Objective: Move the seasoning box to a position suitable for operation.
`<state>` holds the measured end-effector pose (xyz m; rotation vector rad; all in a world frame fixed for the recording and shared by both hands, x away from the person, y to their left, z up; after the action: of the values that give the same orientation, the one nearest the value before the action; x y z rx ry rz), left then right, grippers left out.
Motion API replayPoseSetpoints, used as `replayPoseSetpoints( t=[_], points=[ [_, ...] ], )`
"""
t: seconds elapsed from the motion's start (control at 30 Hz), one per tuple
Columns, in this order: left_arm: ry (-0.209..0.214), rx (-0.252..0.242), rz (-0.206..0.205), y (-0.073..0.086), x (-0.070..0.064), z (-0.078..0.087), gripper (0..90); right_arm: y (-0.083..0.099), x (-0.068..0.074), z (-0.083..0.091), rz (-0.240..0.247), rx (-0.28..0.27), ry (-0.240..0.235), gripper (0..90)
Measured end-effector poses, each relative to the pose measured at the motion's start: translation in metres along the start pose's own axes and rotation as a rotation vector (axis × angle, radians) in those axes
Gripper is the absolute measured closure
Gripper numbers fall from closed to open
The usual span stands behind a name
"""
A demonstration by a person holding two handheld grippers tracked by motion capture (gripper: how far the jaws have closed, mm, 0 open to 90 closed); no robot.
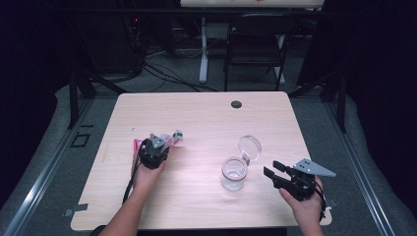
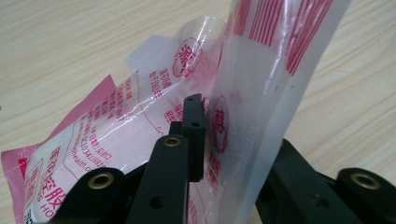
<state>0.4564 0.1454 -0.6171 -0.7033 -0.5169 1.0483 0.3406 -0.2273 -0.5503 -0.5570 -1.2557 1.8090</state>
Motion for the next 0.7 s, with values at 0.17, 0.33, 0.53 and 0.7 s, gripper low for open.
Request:
replayPoseSetpoints(
  t=[0.17,0.33,0.53,0.7],
  points=[
    [0.008,-0.003,0.015,-0.001,0.0027,0.0017,85.1,0.0001,0.0004,0.0,-0.003,-0.004,0.0,51.4],
    [0.022,-0.002,0.033,-0.0019,0.0051,0.0031,88.1,0.0006,0.0002,0.0005,-0.004,-0.004,0.001,51.5],
    [0.036,-0.002,0.061,-0.0031,0.0077,0.0043,89.2,0.0015,0.0007,0.001,-0.002,-0.002,-0.001,51.6],
    [0.036,-0.004,0.071,-0.0035,0.0083,0.0052,89.5,0.0018,0.0003,0.0013,-0.005,-0.002,0.003,51.6]
  ],
)
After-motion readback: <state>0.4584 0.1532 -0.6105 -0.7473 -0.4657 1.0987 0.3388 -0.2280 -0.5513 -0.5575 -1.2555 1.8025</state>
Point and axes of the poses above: each handheld gripper's, and its own axes: z roughly backward along the jaws, y roughly out of its underside, x roughly to its left, the point moved 9 cm from there along -z, roughly forward along the jaws, and after that the axes turned 5 degrees about z, right-handed, at the moved point
